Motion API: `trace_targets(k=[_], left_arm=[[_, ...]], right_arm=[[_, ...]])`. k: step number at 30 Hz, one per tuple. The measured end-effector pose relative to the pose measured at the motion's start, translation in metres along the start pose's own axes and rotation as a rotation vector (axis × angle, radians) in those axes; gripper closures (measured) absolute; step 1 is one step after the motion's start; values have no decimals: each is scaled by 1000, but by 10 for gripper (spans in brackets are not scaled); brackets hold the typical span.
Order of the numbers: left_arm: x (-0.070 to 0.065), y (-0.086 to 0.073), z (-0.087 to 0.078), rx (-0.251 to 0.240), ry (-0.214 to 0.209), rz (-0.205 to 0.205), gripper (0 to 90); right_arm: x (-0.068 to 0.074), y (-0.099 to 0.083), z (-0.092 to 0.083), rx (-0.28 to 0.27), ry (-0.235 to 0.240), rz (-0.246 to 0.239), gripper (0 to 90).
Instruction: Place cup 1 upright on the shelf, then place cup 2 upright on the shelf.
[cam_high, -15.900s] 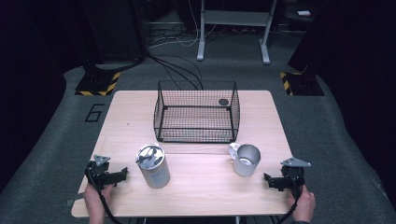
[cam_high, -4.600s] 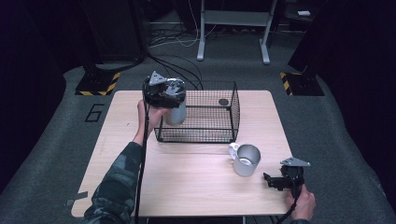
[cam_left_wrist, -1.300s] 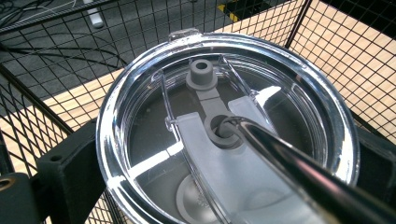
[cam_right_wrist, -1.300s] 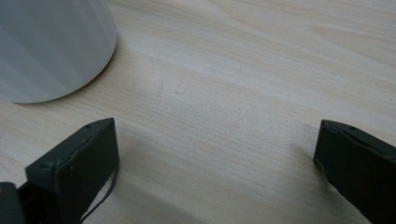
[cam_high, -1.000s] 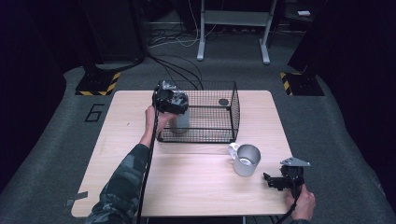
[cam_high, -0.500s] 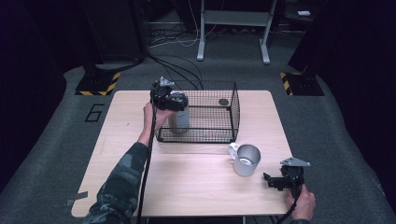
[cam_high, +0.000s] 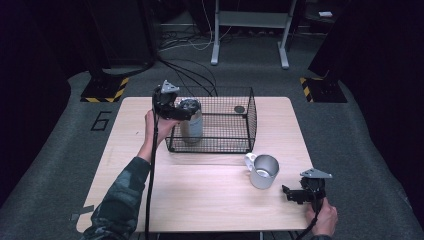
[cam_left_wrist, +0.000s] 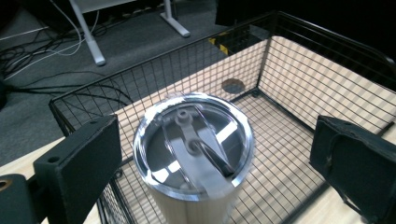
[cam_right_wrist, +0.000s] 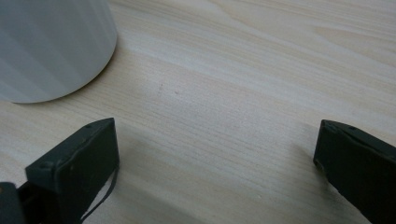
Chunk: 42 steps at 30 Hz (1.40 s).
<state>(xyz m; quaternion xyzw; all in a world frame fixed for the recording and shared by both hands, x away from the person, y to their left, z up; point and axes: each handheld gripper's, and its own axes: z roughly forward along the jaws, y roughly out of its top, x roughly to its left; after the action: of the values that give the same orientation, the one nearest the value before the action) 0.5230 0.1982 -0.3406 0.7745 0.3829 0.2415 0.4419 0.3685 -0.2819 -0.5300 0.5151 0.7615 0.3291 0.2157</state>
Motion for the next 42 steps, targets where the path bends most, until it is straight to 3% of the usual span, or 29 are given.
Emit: trace_targets(k=[5,22,29,34,35,37,38,39,40,41,42], left_arm=[[-4,-9,-22,-9,-2,20,22],[-18,-50,-66,7,-5,89,7],[-20,-91,-77,91,21,109,10],[-16,-135,-73,165,31,67,9],[-16,-135,-73,165,31,67,9],[-10,-168,-67,231,41,37,4],[-10,-168,-67,231,41,37,2],[-6,-188,-61,284,54,15,2],[-6,-188,-61,284,54,15,2],[-1,-205,-57,322,48,-18,2],[0,-213,-55,320,64,-27,2]], right_arm=[[0,0,0,0,0,0,0],[0,0,0,0,0,1,0],[0,0,0,0,0,1,0],[0,0,0,0,0,-2,0],[0,0,0,0,0,-2,0],[0,0,0,0,0,1,0],[0,0,0,0,0,1,0],[0,0,0,0,0,2,0],[0,0,0,0,0,2,0],[0,0,0,0,-5,0,0],[0,0,0,1,0,1,0]])
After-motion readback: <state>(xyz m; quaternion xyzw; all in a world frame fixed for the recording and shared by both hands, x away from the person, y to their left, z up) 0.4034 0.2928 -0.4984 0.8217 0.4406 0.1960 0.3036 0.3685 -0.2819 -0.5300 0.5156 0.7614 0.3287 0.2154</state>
